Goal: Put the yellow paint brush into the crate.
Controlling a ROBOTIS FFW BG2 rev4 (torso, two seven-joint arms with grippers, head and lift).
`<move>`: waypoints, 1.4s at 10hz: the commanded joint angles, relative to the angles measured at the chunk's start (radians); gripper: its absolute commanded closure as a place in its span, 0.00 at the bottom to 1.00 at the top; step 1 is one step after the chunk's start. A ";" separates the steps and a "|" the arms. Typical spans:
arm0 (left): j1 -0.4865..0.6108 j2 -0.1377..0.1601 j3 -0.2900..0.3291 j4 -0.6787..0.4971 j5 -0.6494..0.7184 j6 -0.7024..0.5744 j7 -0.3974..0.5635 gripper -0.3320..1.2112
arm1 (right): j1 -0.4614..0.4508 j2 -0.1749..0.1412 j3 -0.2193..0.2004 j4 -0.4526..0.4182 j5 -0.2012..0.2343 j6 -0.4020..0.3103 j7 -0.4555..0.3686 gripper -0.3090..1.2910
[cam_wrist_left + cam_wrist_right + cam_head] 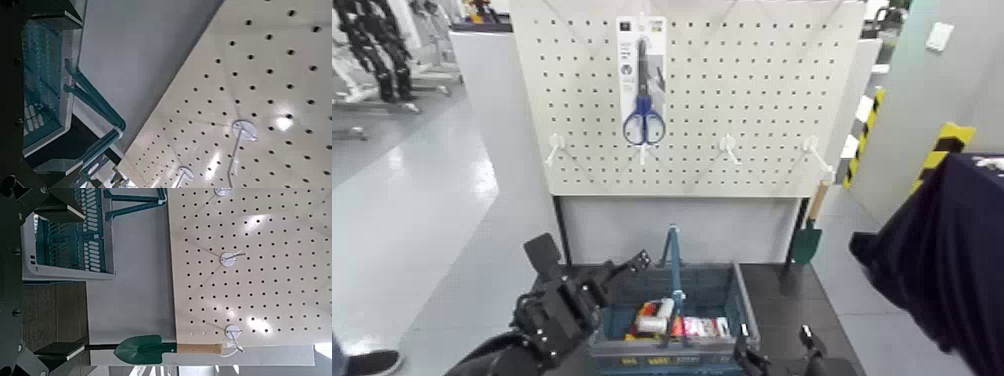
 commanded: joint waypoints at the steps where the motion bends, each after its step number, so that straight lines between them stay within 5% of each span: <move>1: 0.039 0.004 0.063 -0.103 -0.143 -0.002 0.046 0.26 | 0.002 0.000 0.000 -0.002 0.000 0.001 0.000 0.29; 6: 0.214 0.009 0.158 -0.344 -0.533 -0.072 0.229 0.26 | 0.008 0.002 -0.011 -0.008 0.002 -0.001 0.000 0.29; 11: 0.388 -0.025 0.216 -0.420 -0.736 -0.137 0.298 0.26 | 0.015 0.002 -0.017 -0.014 0.002 -0.007 0.000 0.29; 14: 0.480 -0.071 0.230 -0.416 -0.785 -0.216 0.330 0.26 | 0.018 0.003 -0.019 -0.015 0.002 -0.013 0.000 0.29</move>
